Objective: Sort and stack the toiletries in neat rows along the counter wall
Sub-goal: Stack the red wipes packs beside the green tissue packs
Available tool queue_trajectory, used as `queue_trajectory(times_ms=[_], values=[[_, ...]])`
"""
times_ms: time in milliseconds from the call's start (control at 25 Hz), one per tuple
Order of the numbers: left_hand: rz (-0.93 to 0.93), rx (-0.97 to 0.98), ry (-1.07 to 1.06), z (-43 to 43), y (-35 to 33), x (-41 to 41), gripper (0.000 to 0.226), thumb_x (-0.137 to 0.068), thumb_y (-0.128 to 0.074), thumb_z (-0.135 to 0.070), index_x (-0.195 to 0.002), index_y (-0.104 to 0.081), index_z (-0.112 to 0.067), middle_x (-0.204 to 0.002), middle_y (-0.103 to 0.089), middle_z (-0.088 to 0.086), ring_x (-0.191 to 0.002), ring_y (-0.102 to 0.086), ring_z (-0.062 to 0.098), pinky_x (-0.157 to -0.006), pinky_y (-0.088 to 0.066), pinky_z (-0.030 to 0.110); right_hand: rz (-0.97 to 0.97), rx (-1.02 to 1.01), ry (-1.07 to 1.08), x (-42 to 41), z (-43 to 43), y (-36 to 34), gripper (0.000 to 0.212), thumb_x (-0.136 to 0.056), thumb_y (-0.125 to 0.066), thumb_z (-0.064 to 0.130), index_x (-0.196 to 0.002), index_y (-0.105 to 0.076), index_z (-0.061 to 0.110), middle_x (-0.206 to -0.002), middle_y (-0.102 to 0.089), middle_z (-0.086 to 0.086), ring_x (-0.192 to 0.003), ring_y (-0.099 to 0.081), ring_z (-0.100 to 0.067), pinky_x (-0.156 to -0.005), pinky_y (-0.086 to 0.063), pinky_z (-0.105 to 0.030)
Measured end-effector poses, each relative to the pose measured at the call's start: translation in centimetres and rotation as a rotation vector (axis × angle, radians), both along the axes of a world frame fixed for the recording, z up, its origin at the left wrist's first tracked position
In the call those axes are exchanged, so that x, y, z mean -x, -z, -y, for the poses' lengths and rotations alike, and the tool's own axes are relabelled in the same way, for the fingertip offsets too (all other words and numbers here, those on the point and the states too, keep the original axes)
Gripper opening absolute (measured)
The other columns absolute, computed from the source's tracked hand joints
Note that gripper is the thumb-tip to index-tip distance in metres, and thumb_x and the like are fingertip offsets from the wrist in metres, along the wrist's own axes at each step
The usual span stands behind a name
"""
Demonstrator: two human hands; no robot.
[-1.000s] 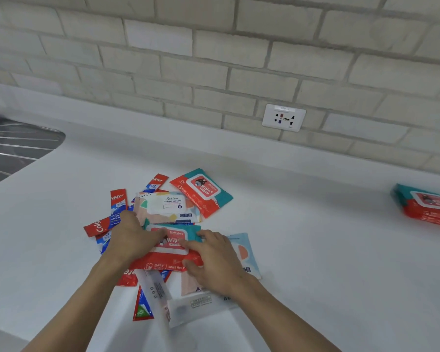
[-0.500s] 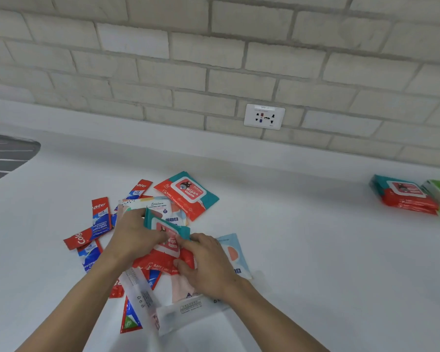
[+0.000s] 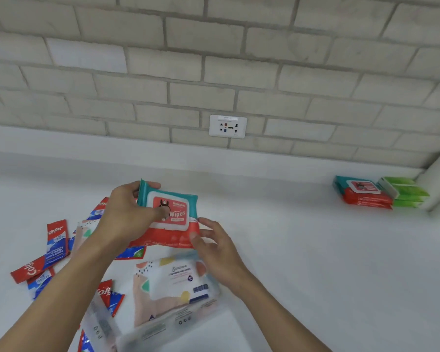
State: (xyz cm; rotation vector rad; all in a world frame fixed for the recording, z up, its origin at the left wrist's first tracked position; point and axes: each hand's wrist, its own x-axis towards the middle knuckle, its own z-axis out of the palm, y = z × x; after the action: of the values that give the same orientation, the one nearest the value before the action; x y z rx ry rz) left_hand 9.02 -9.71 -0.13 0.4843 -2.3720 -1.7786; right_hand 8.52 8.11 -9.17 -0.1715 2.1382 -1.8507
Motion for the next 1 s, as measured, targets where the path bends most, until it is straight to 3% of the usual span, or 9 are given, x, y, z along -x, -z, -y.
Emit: queue_trajectory(times_ms=[80, 200, 400, 600, 680, 1000], values=[[0.037, -0.130, 0.076, -1.9, -0.3, 0.5, 0.048, -0.071, -0.082, -0.008, -0.112, -0.065, -0.026, -0.100, -0.069, 0.002, -0.069, -0.074, 0.024, -0.058, -0.060, 0.036, 0.102, 0.140, 0.072, 0.7, -2.2, -1.0, 0.056, -0.081, -0.066, 0.054, -0.130, -0.049, 0.033, -0.118, -0.069, 0.001, -0.100, -0.070, -0.012, -0.085, -0.059, -0.033], [0.080, -0.286, 0.233, -5.5, -0.1, 1.2, 0.050, -0.067, -0.083, -0.002, -0.111, -0.067, -0.022, -0.101, -0.073, 0.010, -0.076, -0.074, 0.031, -0.066, -0.060, 0.041, 0.198, 0.327, 0.125, 1.4, -6.2, -2.0, 0.061, -0.074, -0.076, 0.046, -0.127, -0.056, 0.024, -0.112, -0.073, -0.005, -0.100, -0.072, -0.023, -0.092, -0.055, -0.047], [0.135, -0.459, 0.348, -10.6, 0.5, 2.8, 0.048, -0.072, -0.079, -0.006, -0.114, -0.065, -0.021, -0.098, -0.074, 0.015, -0.077, -0.073, 0.031, -0.055, -0.059, 0.034, 0.227, 0.370, 0.152, 1.6, -12.1, -3.4, 0.046, -0.082, -0.076, 0.027, -0.124, -0.060, 0.018, -0.110, -0.073, -0.008, -0.100, -0.072, -0.026, -0.089, -0.057, -0.044], [0.224, -0.590, 0.410, -15.6, 2.2, 4.8, 0.032, -0.089, -0.064, -0.023, -0.119, -0.062, -0.014, -0.103, -0.073, 0.018, -0.082, -0.072, 0.032, -0.071, -0.060, 0.045, 0.181, 0.363, 0.251, 2.3, -17.8, -3.5, 0.043, -0.083, -0.074, 0.022, -0.124, -0.062, 0.014, -0.110, -0.073, -0.010, -0.100, -0.071, -0.028, -0.085, -0.058, -0.043], [0.263, -0.633, 0.419, -17.8, 2.4, 5.3, 0.026, -0.096, -0.053, -0.029, -0.115, -0.065, -0.016, -0.103, -0.073, 0.017, -0.079, -0.073, 0.030, -0.068, -0.060, 0.044, 0.186, 0.371, 0.284, 2.5, -20.1, -3.5, 0.040, -0.084, -0.073, 0.021, -0.122, -0.062, 0.014, -0.110, -0.074, -0.009, -0.100, -0.071, -0.027, -0.084, -0.058, -0.041], [0.310, -0.599, 0.379, -27.1, 2.6, 9.2, 0.029, -0.101, -0.043, -0.032, -0.113, -0.064, -0.017, -0.097, -0.075, 0.013, -0.081, -0.073, 0.031, -0.070, -0.060, 0.044, 0.157, 0.359, 0.368, 4.8, -28.9, -3.6, 0.039, -0.084, -0.073, 0.021, -0.121, -0.063, 0.015, -0.108, -0.074, -0.009, -0.098, -0.072, -0.027, -0.085, -0.058, -0.042]])
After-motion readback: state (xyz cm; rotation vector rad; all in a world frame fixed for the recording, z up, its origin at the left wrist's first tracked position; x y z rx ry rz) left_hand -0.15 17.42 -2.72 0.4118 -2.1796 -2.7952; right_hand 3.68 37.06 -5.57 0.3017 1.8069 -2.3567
